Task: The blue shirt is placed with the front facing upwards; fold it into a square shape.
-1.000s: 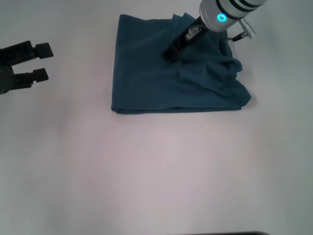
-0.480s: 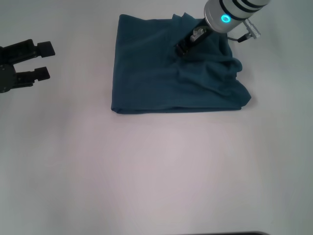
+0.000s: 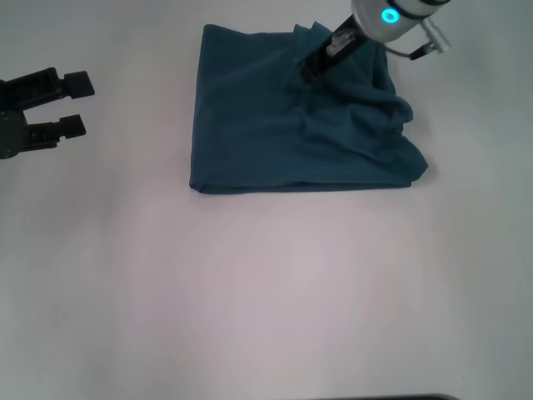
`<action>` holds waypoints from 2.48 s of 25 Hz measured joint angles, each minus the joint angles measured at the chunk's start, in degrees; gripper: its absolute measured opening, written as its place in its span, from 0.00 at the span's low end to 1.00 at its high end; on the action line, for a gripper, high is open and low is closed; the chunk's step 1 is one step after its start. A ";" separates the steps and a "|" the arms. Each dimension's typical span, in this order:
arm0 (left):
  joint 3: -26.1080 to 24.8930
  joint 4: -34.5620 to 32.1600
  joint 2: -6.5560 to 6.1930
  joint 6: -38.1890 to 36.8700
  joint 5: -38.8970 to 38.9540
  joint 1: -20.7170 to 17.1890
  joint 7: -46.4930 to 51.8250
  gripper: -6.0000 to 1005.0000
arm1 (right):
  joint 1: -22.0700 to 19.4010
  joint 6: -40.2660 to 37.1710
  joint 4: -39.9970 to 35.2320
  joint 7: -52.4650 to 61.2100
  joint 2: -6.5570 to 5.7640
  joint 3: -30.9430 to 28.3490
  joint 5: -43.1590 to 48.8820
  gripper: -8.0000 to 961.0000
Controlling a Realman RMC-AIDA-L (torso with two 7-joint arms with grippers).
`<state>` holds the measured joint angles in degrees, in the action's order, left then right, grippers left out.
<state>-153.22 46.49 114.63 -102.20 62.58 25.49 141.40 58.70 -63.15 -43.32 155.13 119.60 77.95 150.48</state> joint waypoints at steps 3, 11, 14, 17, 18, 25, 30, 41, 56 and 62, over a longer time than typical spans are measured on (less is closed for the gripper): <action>-0.01 0.00 -0.02 -0.05 0.00 0.00 0.06 0.94 | -2.86 -2.89 -7.49 2.74 -0.12 -0.90 3.52 0.03; 0.14 0.00 0.13 -0.04 0.00 0.02 -0.08 0.94 | -8.15 -8.40 -19.44 4.76 -0.13 -6.16 9.32 0.03; 0.34 0.00 0.21 -0.02 0.00 0.06 -0.08 0.94 | -8.36 -7.60 -19.41 4.94 -0.12 -7.53 11.27 0.03; 0.43 0.00 0.23 -0.02 0.00 0.07 -0.01 0.94 | -8.52 -5.89 -19.39 6.14 0.00 -8.14 13.83 0.03; 0.44 0.00 0.23 -0.03 0.00 0.07 0.00 0.94 | -8.67 -5.27 -19.44 6.68 0.00 -8.21 14.39 0.03; 0.45 0.00 0.28 -0.17 0.00 0.01 0.10 0.94 | -9.09 -1.52 -18.34 8.48 -0.03 -9.91 16.04 0.03; 0.47 0.00 0.34 -0.19 0.00 0.08 0.10 0.94 | -8.94 1.64 -14.84 8.59 0.06 -9.93 15.86 0.03; 0.47 -0.09 0.39 -0.19 0.00 0.19 0.33 0.94 | -8.68 8.40 -10.94 9.25 -0.05 -9.99 17.35 0.03; 0.47 -0.18 0.58 -0.44 0.00 0.42 0.36 0.94 | -8.84 16.73 -4.34 8.55 -0.14 -9.03 17.39 0.03; 0.40 -0.18 0.68 -0.46 0.00 0.33 0.37 0.94 | -8.42 18.28 -2.24 7.86 -0.14 -8.92 17.39 0.04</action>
<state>-152.82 46.32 115.31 -102.66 62.58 25.82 141.77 50.29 -44.88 -45.56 162.98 119.46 69.03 167.87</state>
